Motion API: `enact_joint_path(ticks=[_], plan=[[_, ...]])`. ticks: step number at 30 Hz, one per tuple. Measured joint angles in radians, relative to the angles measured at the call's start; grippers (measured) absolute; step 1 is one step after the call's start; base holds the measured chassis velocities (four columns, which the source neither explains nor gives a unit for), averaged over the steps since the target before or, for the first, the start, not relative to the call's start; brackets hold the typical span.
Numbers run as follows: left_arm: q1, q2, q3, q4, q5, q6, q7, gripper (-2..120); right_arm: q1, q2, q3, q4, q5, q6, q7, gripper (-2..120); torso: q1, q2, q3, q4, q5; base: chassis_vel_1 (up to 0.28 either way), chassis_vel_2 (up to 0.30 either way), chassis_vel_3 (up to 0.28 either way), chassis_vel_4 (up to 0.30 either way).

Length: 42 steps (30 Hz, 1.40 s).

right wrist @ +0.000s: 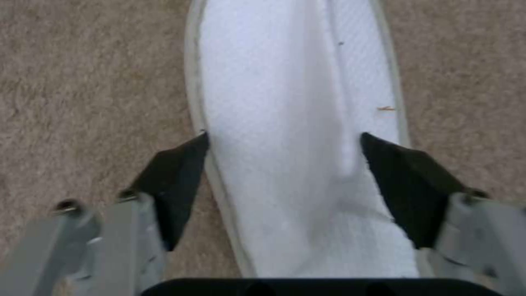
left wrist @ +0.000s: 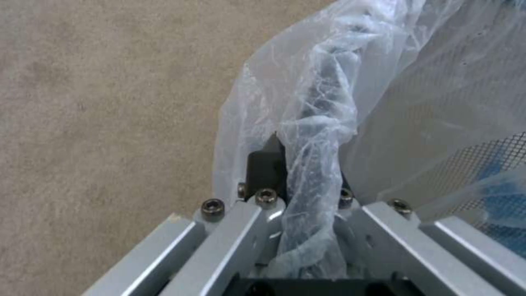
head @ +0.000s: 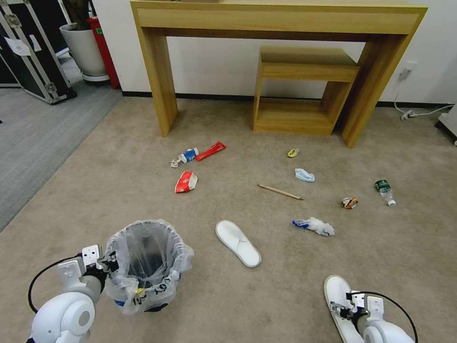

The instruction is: Pick up the trash bin and place the garbage on the floor into it.

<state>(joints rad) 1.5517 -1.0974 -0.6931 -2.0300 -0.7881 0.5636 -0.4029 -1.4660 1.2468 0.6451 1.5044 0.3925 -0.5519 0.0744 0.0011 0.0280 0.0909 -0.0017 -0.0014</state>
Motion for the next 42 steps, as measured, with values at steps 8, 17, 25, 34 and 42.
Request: enact_joint_path(ticks=[8, 17, 25, 34, 42], plan=[[0.0, 0.005, -0.001, 0.005, -0.001, -0.001, 0.001, 1, 0.004, 0.013, 0.0, -0.022, -0.025, 0.035, 0.0, 37, 0.0, 0.0, 0.0, -0.0001, 0.0, 0.0, 0.0, 0.0, 0.0], [-0.002, 0.003, 0.005, 0.009, 0.003, -0.006, 0.002, 1, -0.003, 0.017, 0.011, -0.029, -0.039, 0.063, -0.004, 8, 0.0, 0.0, 0.0, -0.0001, 0.0003, 0.0, 0.0, 0.0, 0.0], [0.0, 0.005, 0.004, 0.01, 0.003, -0.008, 0.003, 1, -0.028, 0.006, 0.022, -0.021, 0.004, 0.231, -0.099, 0, 0.0, 0.0, 0.0, -0.0001, 0.0003, 0.0, 0.0, 0.0, 0.0], [0.008, 0.009, 0.004, -0.008, 0.0, -0.003, 0.004, 1, -0.062, -0.038, 0.023, 0.194, 0.13, 0.515, -0.312, 0, 0.0, 0.0, 0.0, -0.0002, -0.0002, 0.0, 0.0, 0.0, 0.0], [0.021, 0.003, 0.014, -0.04, -0.001, 0.007, 0.001, 1, -0.022, -0.146, -0.022, 0.43, 0.27, 0.653, -0.406, 0, 0.0, 0.0, 0.0, 0.0, 0.0001, 0.0, 0.0, 0.0, 0.0]])
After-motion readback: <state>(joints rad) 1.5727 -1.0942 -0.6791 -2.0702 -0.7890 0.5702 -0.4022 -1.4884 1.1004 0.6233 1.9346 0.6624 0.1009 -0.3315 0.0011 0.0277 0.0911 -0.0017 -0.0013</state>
